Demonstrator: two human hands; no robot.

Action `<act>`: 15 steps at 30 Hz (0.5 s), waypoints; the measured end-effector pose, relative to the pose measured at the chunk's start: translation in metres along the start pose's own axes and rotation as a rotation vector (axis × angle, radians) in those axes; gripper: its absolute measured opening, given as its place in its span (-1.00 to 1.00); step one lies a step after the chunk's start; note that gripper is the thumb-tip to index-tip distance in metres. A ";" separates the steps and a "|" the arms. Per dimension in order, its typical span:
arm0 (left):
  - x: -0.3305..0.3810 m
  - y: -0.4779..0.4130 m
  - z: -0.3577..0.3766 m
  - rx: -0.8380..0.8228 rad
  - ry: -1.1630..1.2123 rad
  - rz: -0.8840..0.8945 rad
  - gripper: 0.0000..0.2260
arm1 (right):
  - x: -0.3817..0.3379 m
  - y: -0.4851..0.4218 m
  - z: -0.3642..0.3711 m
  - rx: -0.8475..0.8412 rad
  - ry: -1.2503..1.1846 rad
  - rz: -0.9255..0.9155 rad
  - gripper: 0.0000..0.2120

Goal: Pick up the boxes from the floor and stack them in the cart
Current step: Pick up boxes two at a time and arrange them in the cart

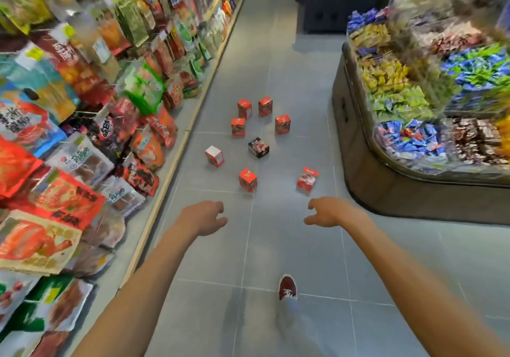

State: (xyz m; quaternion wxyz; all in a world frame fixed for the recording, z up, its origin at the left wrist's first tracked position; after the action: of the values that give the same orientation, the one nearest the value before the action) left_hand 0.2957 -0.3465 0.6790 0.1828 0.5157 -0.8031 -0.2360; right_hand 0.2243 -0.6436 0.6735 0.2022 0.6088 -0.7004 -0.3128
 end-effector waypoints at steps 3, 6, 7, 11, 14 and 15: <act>0.009 -0.065 -0.030 -0.038 0.016 -0.025 -0.60 | 0.032 -0.049 -0.039 -0.041 0.000 0.006 -0.40; 0.015 -0.124 -0.055 -0.050 0.039 -0.032 -0.60 | 0.060 -0.095 -0.074 -0.040 0.002 0.014 -0.43; 0.017 -0.141 -0.060 -0.053 0.032 -0.027 -0.60 | 0.067 -0.107 -0.086 -0.041 0.011 0.010 -0.44; 0.017 -0.197 -0.069 -0.139 -0.004 -0.012 -0.61 | 0.086 -0.151 -0.121 -0.062 0.005 0.013 -0.46; 0.013 -0.241 -0.076 -0.188 -0.021 -0.002 -0.61 | 0.101 -0.185 -0.137 -0.102 -0.001 0.032 -0.47; 0.012 -0.254 -0.077 -0.196 -0.018 0.002 -0.61 | 0.105 -0.197 -0.139 -0.117 0.006 0.037 -0.47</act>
State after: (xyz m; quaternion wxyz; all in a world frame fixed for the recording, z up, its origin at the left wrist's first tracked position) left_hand 0.5209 -0.4630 0.5987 0.2254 0.4922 -0.7784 -0.3180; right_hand 0.4413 -0.7854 0.6290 0.2454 0.5840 -0.6913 -0.3475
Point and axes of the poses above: each hand's wrist, its own y-axis away from the middle knuckle, its own z-axis out of the palm, x = y × z, the point moved 4 cm from there along -y, towards the middle knuckle, and after that the axes turned 3 degrees about -x, right-handed, at the moved point
